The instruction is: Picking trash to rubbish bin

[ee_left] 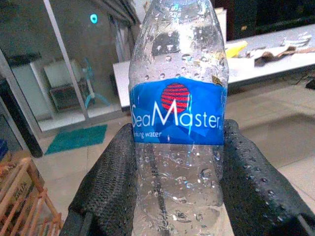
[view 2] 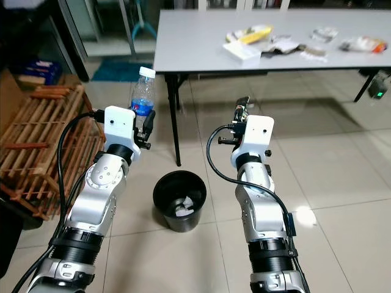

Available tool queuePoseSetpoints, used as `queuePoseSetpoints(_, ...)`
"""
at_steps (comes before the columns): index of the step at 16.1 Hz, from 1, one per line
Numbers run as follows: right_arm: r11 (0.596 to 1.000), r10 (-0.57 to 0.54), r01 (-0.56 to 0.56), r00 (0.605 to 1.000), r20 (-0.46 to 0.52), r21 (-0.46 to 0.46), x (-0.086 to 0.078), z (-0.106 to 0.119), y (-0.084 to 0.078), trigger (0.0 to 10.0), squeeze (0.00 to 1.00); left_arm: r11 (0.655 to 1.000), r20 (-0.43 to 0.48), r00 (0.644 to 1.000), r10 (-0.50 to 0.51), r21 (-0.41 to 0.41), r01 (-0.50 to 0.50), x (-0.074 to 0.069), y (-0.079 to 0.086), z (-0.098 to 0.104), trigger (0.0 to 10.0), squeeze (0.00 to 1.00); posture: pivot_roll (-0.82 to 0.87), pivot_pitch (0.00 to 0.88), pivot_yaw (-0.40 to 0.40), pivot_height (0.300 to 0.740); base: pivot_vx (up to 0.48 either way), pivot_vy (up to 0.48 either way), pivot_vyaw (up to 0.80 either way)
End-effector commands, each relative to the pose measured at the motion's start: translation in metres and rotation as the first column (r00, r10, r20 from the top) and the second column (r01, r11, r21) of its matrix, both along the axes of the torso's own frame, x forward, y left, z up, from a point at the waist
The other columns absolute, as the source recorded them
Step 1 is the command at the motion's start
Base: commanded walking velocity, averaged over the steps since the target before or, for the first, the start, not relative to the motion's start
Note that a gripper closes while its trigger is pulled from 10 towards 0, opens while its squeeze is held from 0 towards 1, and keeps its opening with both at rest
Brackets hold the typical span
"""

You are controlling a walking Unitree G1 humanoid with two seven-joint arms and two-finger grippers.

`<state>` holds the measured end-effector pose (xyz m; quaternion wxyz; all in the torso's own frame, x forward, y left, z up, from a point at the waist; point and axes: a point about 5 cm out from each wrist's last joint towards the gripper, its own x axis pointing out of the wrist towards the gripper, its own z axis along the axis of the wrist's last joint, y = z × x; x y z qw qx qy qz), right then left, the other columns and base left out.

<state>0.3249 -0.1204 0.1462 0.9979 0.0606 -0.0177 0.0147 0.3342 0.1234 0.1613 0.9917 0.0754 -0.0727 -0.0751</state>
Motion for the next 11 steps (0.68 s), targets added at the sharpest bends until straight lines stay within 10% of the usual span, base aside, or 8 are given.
queuePoseSetpoints(1, 1.000, 0.004, -0.004, 1.000, -0.020, -0.004, -0.0002, -0.0032, 0.0007, 10.0, 0.00, 1.000, 0.002, 1.000, 0.003, 0.005, -0.003, 0.0015, 0.0007, 0.0030, 10.0, 0.00, 0.03, 0.041, 0.013, 0.740, 0.435, 0.000, 0.00)
queuePoseSetpoints(11, 1.000, 0.010, -0.010, 1.000, -0.016, 0.004, 0.0017, -0.0009, 0.0009, 10.0, 0.00, 1.000, 0.006, 1.000, 0.010, 0.001, -0.010, 0.0023, 0.0009, 0.0050, 10.0, 0.00, 0.03, 0.054, 0.010, 0.740, 0.436, 0.000, 0.00)
